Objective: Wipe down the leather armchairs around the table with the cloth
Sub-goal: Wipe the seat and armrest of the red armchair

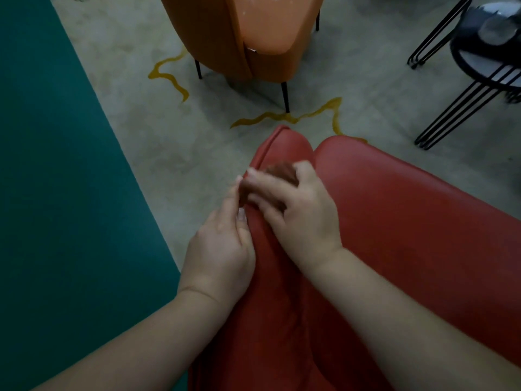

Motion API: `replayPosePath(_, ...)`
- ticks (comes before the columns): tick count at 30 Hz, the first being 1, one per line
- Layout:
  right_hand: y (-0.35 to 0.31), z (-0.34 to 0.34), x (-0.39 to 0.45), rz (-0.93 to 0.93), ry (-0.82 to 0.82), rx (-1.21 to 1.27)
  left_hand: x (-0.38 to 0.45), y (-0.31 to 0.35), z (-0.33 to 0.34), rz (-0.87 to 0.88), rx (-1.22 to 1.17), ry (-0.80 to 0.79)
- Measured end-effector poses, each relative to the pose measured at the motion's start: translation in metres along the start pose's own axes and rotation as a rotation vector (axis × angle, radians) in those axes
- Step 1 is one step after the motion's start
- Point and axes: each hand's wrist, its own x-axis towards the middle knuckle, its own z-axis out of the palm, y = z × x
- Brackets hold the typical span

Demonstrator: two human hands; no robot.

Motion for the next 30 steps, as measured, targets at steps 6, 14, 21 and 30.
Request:
replayPosePath(6, 0.036, 0.009, 0.076, 0.430, 0.059, 0.066, -0.001, 0.002, 0.002, 0.010, 0.030, 0.032)
replayPosePath(14, 0.039, 0.004, 0.021, 0.638, 0.055, 0.107, 0.000, 0.001, 0.004, 0.024, 0.061, 0.062)
replayPosePath(21, 0.010, -0.013, -0.077, 0.532, -0.108, 0.212, 0.000, 0.005, 0.003, -0.007, 0.085, 0.033)
replayPosePath(30, 0.002, -0.067, -0.133, 0.572, -0.209, 0.195, -0.013, 0.024, -0.015, -0.171, 0.085, -0.213)
